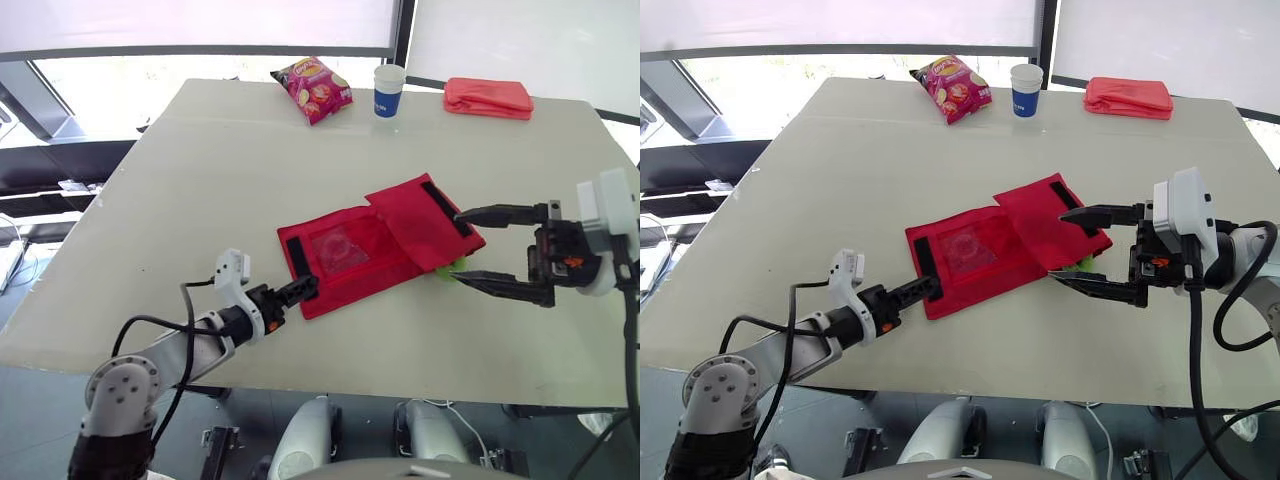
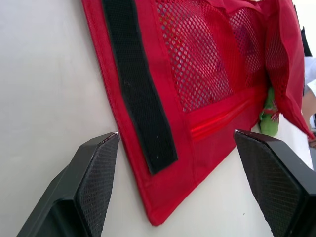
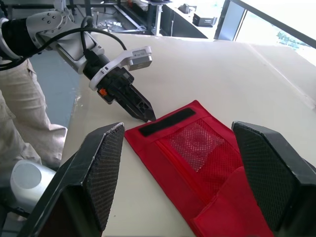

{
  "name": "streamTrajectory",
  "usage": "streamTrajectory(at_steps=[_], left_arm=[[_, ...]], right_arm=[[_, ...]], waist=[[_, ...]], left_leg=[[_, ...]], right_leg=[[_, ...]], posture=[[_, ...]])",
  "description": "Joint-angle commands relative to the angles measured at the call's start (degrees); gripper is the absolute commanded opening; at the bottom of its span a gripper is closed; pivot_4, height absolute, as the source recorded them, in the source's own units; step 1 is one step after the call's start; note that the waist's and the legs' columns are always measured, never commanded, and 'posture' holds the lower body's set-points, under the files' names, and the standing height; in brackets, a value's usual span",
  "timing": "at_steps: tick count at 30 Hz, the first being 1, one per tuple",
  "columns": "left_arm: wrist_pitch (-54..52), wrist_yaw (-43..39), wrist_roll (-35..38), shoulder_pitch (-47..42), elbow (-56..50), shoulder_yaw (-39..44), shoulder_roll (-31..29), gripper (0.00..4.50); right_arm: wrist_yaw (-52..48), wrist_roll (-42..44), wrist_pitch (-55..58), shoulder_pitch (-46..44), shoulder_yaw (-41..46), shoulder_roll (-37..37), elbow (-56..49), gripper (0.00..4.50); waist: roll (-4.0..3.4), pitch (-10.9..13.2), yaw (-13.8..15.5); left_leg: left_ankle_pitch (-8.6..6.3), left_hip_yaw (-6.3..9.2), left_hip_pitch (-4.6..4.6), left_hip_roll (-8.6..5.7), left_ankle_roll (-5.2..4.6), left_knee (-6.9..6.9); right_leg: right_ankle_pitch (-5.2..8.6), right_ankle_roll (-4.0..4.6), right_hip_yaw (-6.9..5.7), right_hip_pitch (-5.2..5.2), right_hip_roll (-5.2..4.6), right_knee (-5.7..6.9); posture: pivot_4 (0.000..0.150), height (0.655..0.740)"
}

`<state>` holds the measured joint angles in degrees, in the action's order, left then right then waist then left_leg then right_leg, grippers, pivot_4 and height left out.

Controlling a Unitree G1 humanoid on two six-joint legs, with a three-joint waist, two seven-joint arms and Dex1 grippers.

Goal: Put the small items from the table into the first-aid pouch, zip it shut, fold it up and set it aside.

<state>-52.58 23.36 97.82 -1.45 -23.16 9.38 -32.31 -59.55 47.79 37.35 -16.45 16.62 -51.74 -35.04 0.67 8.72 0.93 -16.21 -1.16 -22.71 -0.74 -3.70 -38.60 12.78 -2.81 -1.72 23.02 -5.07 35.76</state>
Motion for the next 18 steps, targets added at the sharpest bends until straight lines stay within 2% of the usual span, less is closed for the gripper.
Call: streamTrajectory(at_steps=[1, 5, 11, 15, 18], left_arm=[[2.46, 0.34, 4.7, -1.27, -0.88, -0.51, 1.3, 3.99], [4.1, 0.83, 8.71, -1.72, -1.37, -0.46, 1.59, 3.99], [4.07, 0.69, 9.75, -1.03, -1.29, -2.21, 0.55, 3.99], [3.82, -0.23, 7.85, -1.26, -0.82, -2.6, -0.79, 3.99], [3.59, -0.03, 3.54, -2.29, 0.56, -2.56, -2.59, 3.99]], right_arm=[[0.62, 0.87, -0.92, 0.08, 1.22, -0.83, -1.43, 3.71], [1.3, 0.82, -1.06, 0.32, 0.89, -0.57, -1.61, 3.71], [2.23, 1.17, -1.01, 0.92, 1.03, -0.49, -2.01, 3.71], [2.85, 1.7, -0.74, 1.2, 1.35, -0.81, -2.41, 3.71], [3.02, 1.93, -0.61, 1.39, 1.45, -1.11, -2.55, 3.71]], waist=[[0.0, 0.0, 0.07], [0.01, 0.01, 0.09], [0.01, 0.01, 0.1], [0.01, 0.01, 0.09], [0.02, 0.01, 0.1]], left_leg=[[0.0, 0.0, 0.0, -0.01, 0.0, -0.01], [0.0, 0.0, -0.01, -0.04, 0.0, -0.01], [0.01, 0.0, -0.01, -0.05, 0.0, -0.01], [0.01, 0.0, -0.01, -0.06, 0.0, -0.02], [0.02, 0.0, -0.01, -0.06, 0.01, -0.02]], right_leg=[[0.0, 0.0, -0.01, -0.01, -0.02, 0.0], [0.0, 0.0, -0.03, -0.02, -0.04, -0.02], [0.0, 0.0, -0.05, -0.03, -0.02, -0.02], [0.0, 0.0, -0.07, -0.04, -0.01, -0.02], [0.0, 0.0, -0.08, -0.04, 0.03, -0.02]], posture=[[0.15, 0.74], [0.15, 0.74], [0.15, 0.74], [0.15, 0.74], [0.15, 0.74]])
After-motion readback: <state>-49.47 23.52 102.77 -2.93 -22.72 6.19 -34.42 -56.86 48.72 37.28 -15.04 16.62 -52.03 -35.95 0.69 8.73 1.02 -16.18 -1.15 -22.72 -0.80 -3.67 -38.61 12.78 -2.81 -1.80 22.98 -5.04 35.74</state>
